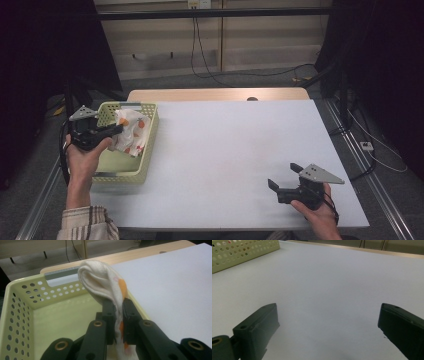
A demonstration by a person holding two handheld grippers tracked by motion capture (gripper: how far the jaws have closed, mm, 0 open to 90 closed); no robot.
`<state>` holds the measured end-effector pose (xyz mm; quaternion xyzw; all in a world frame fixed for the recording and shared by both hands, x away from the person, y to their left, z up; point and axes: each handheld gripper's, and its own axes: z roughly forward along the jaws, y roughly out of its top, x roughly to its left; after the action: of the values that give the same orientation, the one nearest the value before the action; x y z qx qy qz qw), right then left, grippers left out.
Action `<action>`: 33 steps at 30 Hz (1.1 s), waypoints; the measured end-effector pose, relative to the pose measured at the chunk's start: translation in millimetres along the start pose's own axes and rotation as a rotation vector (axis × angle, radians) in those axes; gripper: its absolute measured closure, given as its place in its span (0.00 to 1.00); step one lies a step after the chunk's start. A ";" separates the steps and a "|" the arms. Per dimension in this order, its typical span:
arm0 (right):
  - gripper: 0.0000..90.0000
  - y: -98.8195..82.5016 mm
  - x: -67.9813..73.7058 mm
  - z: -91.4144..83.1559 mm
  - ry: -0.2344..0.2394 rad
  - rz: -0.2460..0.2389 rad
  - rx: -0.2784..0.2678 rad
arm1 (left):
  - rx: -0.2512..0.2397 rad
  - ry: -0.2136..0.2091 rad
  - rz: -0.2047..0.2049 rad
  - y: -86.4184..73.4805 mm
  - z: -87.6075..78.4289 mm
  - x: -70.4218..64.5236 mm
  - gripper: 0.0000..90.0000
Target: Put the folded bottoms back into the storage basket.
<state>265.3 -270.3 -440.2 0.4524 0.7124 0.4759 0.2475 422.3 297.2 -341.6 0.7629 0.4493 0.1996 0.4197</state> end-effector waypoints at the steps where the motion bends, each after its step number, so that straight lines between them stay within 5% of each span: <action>1: 0.03 0.0 0.1 0.0 0.001 0.001 0.000 | 0.002 0.000 0.001 -0.1 0.8 -0.1 0.92; 33: 0.03 -0.4 0.0 -0.7 0.003 0.001 0.002 | 0.034 0.000 -0.009 -6.8 30.5 8.2 0.92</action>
<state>264.6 -270.7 -440.2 0.4521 0.7131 0.4762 0.2457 443.8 291.8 -365.1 0.7679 0.4562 0.1901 0.4075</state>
